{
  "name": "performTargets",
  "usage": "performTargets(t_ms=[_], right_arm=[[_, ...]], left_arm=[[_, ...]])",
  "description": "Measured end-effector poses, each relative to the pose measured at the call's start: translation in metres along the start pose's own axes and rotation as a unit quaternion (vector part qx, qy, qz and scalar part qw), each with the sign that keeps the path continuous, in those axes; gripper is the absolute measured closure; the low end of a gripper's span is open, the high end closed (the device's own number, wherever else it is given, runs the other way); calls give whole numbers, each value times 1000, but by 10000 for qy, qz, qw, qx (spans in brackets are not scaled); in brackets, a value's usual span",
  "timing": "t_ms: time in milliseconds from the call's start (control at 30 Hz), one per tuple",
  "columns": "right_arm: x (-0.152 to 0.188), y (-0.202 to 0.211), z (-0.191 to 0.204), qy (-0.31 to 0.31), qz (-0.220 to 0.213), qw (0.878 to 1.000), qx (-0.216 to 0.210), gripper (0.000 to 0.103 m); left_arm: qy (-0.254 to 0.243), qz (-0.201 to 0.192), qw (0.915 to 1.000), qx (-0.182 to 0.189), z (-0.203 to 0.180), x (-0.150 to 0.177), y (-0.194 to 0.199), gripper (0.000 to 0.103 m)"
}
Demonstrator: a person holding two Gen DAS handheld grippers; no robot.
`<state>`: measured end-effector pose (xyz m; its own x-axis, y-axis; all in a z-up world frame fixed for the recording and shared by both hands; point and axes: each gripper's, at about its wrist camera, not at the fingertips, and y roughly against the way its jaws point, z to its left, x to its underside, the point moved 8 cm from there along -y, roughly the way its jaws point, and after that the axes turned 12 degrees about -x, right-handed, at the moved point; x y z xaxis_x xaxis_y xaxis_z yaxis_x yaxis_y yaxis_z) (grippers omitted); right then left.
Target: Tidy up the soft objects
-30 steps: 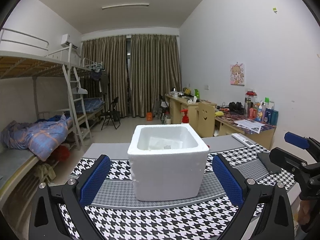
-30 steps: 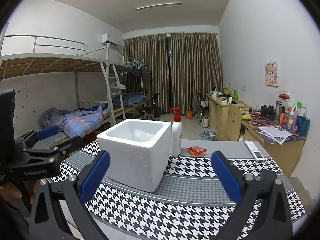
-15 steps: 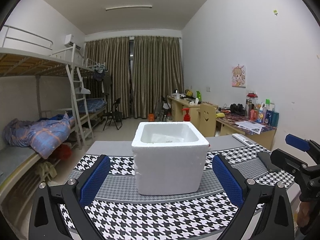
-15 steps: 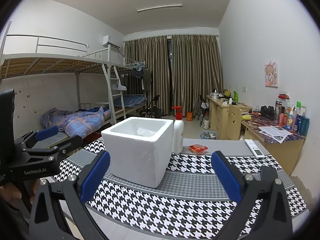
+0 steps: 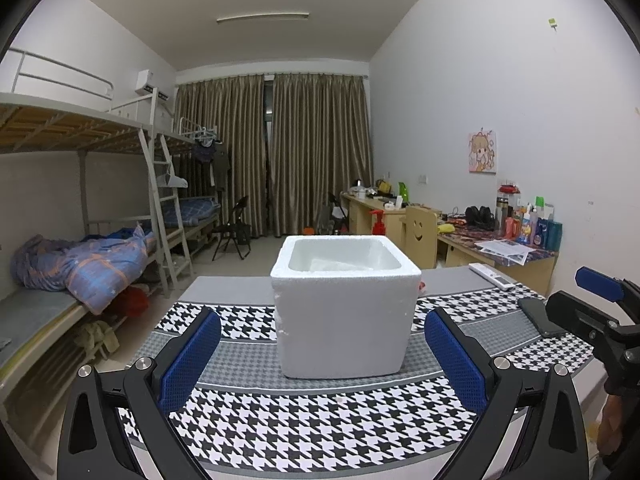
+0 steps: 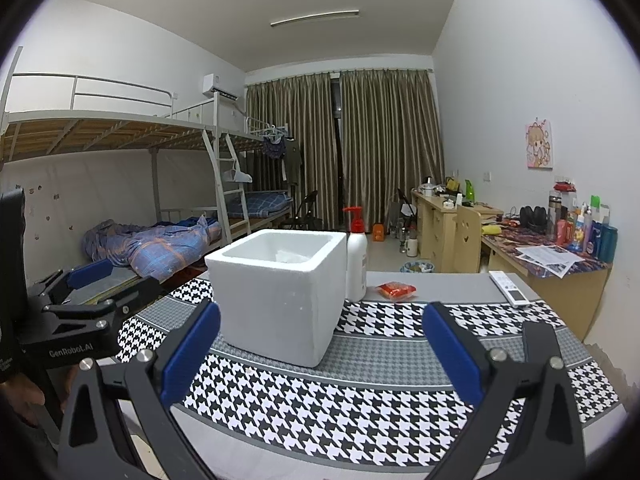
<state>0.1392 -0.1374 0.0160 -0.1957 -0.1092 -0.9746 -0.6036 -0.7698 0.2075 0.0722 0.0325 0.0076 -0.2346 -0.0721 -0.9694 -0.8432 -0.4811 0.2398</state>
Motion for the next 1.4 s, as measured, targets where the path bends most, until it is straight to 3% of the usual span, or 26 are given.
performTargets(t_ms=[1400], right_arm=[[41, 26, 20, -125, 37, 9999, -3, 1]], left_arm=[[32, -215, 9995, -226, 7, 31, 34, 1]])
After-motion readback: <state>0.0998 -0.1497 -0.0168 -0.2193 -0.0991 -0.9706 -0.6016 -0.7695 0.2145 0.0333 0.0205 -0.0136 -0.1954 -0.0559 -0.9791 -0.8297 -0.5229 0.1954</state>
